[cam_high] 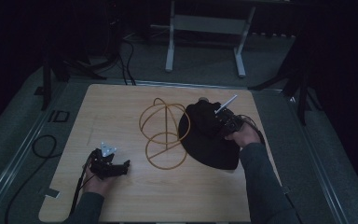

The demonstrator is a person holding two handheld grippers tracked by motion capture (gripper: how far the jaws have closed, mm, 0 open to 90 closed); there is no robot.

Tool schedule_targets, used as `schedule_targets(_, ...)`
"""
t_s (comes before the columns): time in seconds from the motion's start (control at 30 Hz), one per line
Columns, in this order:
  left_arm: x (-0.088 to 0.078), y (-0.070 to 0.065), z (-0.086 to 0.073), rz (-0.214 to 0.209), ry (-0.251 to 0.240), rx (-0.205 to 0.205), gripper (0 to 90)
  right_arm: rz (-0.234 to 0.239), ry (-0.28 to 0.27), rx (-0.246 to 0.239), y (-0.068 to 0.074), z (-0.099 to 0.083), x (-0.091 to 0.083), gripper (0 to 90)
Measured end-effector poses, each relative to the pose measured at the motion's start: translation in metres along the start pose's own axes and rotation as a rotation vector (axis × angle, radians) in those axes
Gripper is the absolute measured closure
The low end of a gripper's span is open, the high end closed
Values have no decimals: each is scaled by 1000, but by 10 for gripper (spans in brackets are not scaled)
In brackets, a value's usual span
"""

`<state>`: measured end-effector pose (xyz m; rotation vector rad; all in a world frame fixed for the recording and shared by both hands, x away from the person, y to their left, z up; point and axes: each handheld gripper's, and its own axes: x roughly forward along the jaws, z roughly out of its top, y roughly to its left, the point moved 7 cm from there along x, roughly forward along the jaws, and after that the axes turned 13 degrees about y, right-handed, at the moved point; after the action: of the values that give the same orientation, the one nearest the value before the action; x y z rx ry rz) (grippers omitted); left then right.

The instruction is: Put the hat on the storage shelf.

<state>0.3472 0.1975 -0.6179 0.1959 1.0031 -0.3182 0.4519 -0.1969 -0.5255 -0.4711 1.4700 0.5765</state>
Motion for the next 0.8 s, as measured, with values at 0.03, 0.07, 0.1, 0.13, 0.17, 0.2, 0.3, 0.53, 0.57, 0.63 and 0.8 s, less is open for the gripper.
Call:
schedule_targets(0.03,0,0,0,0,-1,0,94,-5,1,-1,0,0,-1,869)
schedule_targets(0.07,0,0,0,0,0,0,94,-10,-1,-3,0,-1,-1,870)
schedule_targets(0.1,0,0,0,0,0,0,94,-14,-3,-8,0,-1,-2,871)
schedule_targets(0.13,0,0,0,0,0,0,94,-27,-11,-14,1,-1,-2,874)
schedule_targets(0.17,0,0,0,0,-1,0,94,-34,-19,-15,1,-1,-3,876)
schedule_targets(0.2,0,0,0,0,0,0,94,-36,-24,-21,2,-2,-4,878)
schedule_targets(0.3,0,0,0,0,-1,0,94,-63,-47,-23,2,-3,-5,880)
schedule_targets(0.53,0,0,0,0,0,0,94,-71,-76,-36,2,-11,-9,881)
schedule_targets(0.57,0,0,0,0,-1,0,94,-70,-82,-32,3,-12,-10,881)
schedule_targets(0.63,0,0,0,0,-1,1,94,-62,-91,-36,3,-14,-13,881)
schedule_targets(0.8,0,0,0,0,-1,0,94,-64,-104,-51,6,-16,-18,882)
